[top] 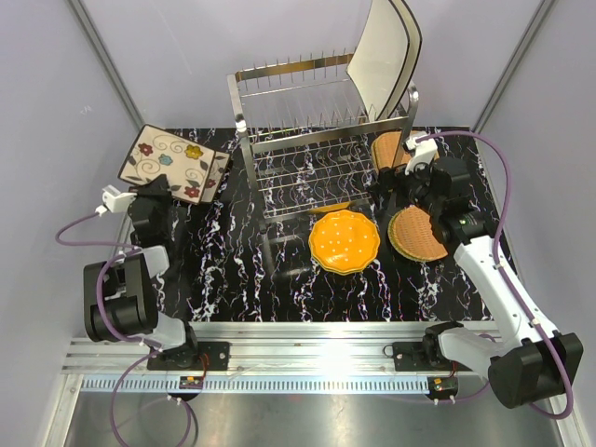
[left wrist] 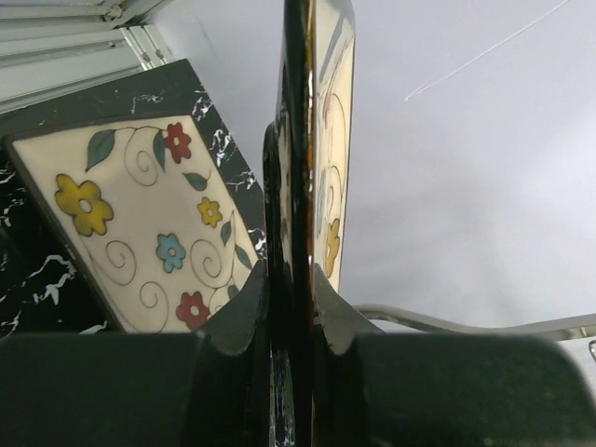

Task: Unload the plates from the dish rack
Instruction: Place the plate on the table

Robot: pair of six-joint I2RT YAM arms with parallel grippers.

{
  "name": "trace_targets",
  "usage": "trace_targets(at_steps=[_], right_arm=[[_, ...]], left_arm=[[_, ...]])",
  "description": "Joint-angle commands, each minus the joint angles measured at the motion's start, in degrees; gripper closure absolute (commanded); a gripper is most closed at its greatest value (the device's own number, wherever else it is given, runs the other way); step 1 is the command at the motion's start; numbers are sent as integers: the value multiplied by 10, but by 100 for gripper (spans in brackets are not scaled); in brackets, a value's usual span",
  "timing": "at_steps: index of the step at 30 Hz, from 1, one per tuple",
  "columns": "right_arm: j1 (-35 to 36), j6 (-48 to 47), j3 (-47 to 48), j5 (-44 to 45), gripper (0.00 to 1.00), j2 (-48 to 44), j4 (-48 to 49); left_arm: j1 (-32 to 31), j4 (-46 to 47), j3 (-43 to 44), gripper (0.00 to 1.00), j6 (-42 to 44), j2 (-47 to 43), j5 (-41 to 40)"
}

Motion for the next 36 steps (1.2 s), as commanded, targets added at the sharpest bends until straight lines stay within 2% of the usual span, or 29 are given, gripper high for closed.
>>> trace_targets(at_steps=[1, 5, 13, 24, 36], right_arm=[[-4, -1, 0, 6, 0, -11, 11], [-5, -1, 5, 6, 0, -8, 10], [-5, -13, 12, 15, 0, -10, 1], [-10, -18, 20, 17, 0, 6, 0], [-16, -19, 37, 13, 0, 25, -4]], left_arm=[[1, 185, 17, 100, -7, -41, -35], [1, 200, 30, 100, -25, 11, -32], [1, 203, 115, 100, -54, 138, -7], [-1, 160, 213, 100, -62, 238, 24], [-6, 134, 262, 100, -80, 309, 51]])
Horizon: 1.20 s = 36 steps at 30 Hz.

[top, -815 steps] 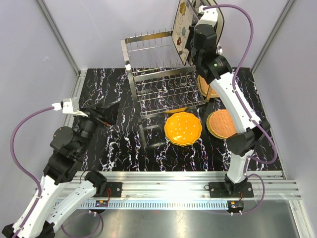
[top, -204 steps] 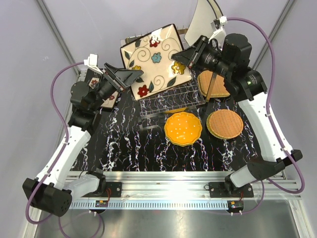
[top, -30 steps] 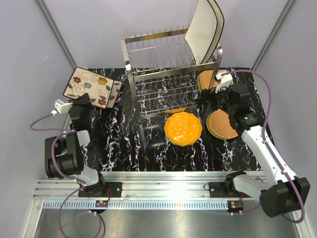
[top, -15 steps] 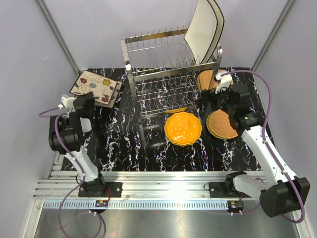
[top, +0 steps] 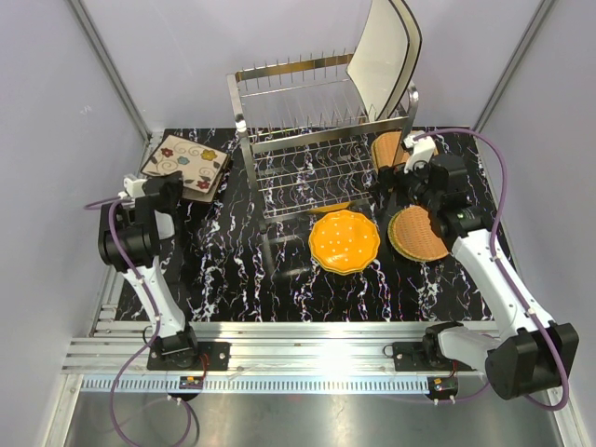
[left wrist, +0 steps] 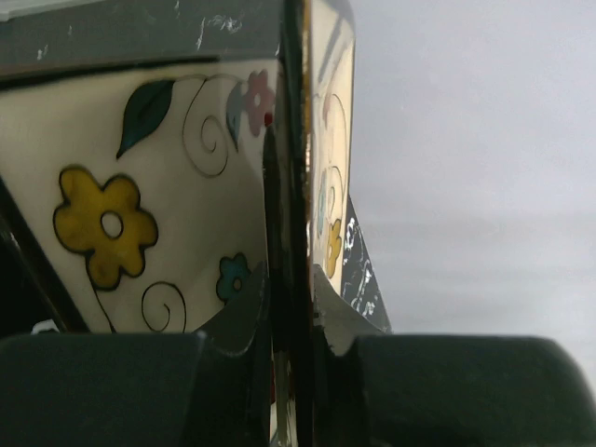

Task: Unload the plates from the dish rack
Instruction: Place the plate on the table

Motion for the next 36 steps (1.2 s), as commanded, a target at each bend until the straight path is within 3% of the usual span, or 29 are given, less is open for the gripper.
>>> trace_targets(at_steps=[1, 6, 8, 14, 20, 26, 36], right_arm=[[-7, -8, 30, 12, 0, 0, 9], [-8, -8, 35, 9, 0, 2, 7], [-8, -8, 36, 9, 0, 2, 7], [-10, -5, 33, 9, 0, -2, 9], [-10, -4, 38, 5, 0, -3, 11], [-10, -5, 39, 3, 0, -11, 11], [-11, -6, 31, 1, 0, -35, 15]], left_arm=[[-3, 133, 53, 99, -32, -12, 16], [-4, 105, 57, 86, -39, -2, 27], [-5, 82, 57, 74, -40, 0, 29], [-5, 23, 53, 59, -31, -6, 43], [-5, -60, 56, 37, -4, -37, 41], [-4, -169, 64, 1, 25, -80, 34], [-4, -474, 141, 1, 33, -127, -16]])
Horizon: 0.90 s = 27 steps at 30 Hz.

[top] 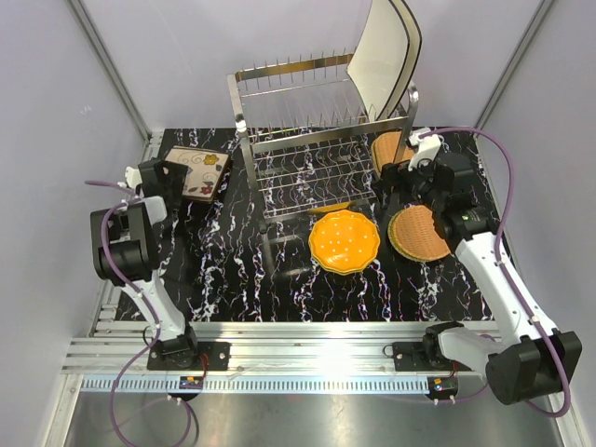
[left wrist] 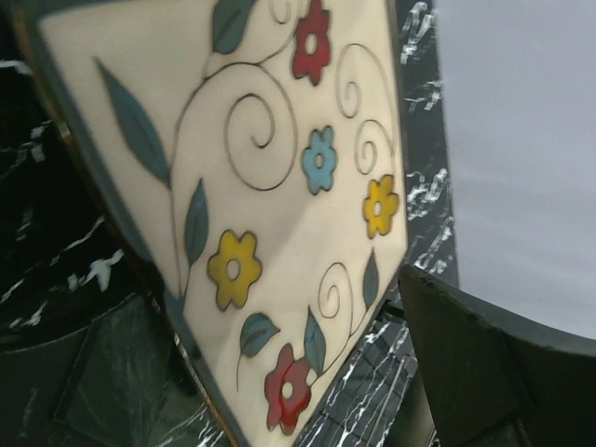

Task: Unload the plates from the dish rack
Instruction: Place the plate on the table

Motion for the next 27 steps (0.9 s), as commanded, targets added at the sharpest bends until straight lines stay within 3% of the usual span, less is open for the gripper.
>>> trace_targets(at_steps=[1, 15, 22, 27], right_arm=[[-5, -6, 20, 1, 0, -24, 16], [-5, -17, 5, -12, 0, -65, 16], [-4, -28, 73, -25, 0, -52, -42], [-5, -11, 181, -40, 0, -11, -108]], left_arm=[[0, -111, 51, 1, 14, -52, -44], [0, -208, 34, 1, 51, -133, -26], [0, -127, -64, 1, 121, -222, 70], [-10, -69, -147, 1, 166, -312, 136]])
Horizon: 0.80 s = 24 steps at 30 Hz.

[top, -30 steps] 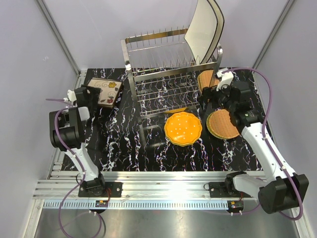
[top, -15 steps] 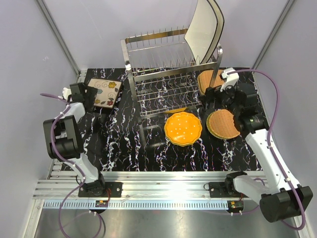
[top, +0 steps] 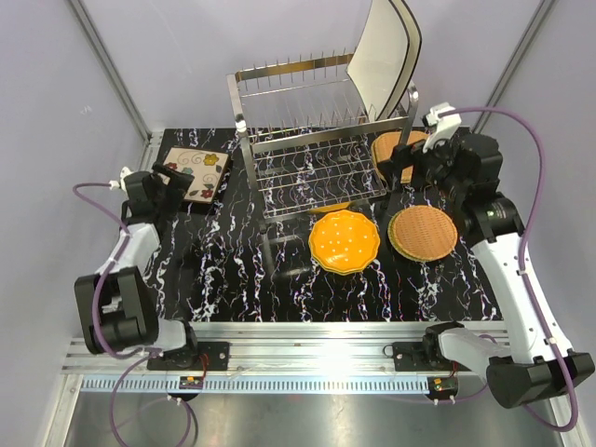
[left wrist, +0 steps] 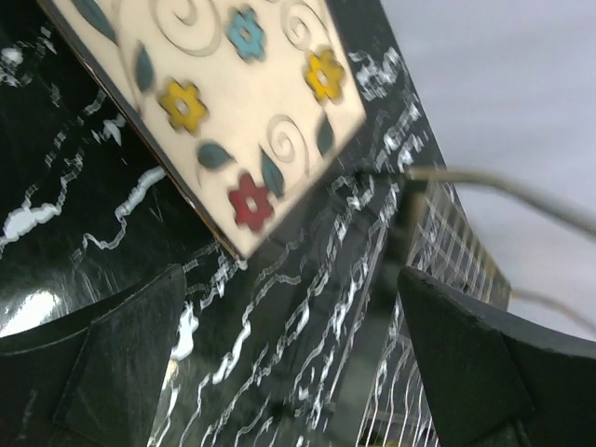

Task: Unload the plates from the dish rack
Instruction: Place the plate on the table, then grab a plate with the right arm

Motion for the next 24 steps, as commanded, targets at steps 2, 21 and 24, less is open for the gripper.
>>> trace_targets(at_steps=[2, 21, 24], right_arm=[[-4, 7, 99, -38, 0, 27, -38], [16, 191, 548, 16, 25, 293, -207], [39, 160, 535, 94, 27, 293, -181]], left_arm=[[-14, 67, -54, 1, 66, -90, 77], [-24, -113, -106, 1, 213, -416, 33], [-24, -130, -108, 1, 203, -452, 10]])
